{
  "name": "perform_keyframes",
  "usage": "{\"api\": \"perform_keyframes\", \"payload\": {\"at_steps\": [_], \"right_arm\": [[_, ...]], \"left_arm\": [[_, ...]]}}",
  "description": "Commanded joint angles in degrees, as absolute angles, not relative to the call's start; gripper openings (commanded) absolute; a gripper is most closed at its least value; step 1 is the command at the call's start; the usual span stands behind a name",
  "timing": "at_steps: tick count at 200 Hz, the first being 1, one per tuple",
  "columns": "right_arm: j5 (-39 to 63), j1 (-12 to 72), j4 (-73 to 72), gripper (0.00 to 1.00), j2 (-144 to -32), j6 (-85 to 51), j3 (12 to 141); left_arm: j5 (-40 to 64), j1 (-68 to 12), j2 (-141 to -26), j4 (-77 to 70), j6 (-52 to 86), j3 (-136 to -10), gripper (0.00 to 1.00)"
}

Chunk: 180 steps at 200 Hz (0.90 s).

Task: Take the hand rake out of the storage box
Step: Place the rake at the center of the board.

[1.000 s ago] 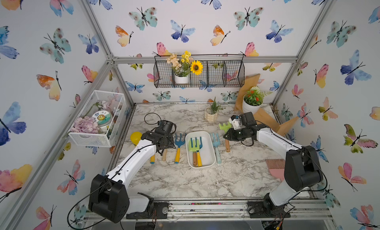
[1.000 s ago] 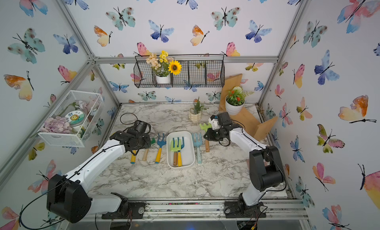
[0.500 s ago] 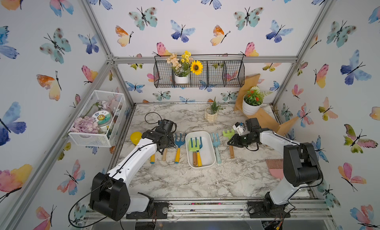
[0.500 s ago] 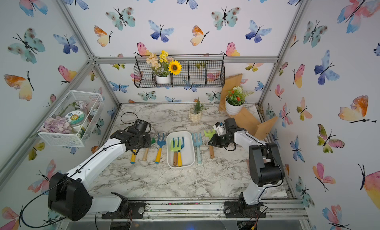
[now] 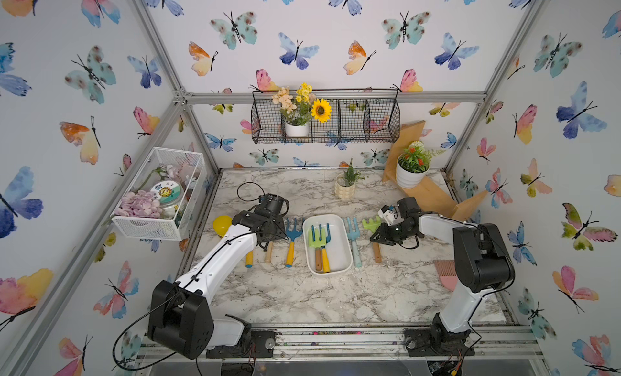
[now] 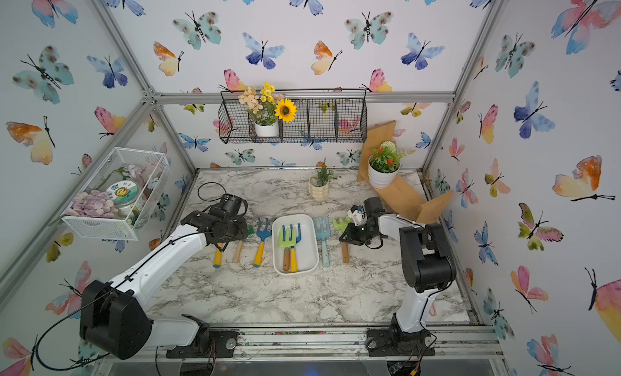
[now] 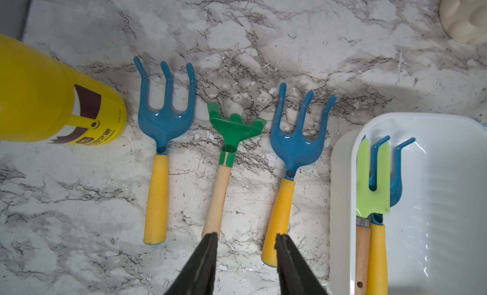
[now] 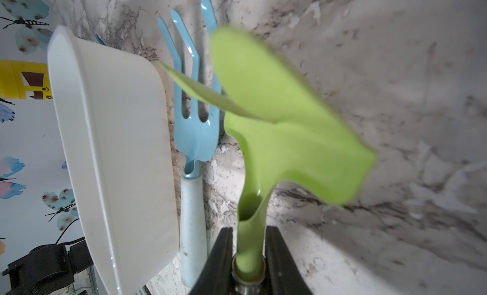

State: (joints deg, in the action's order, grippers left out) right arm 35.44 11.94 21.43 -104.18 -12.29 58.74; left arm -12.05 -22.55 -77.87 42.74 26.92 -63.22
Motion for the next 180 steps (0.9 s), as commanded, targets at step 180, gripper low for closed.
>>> {"api": "perform_keyframes", "payload": {"at_steps": [180], "right_arm": [[30.11,13.71,20.30,0.32,-109.35,-13.86,59.73]], "left_arm": [[-10.70,-22.32,-79.20,42.59,26.21,-63.52,0.42]]}}
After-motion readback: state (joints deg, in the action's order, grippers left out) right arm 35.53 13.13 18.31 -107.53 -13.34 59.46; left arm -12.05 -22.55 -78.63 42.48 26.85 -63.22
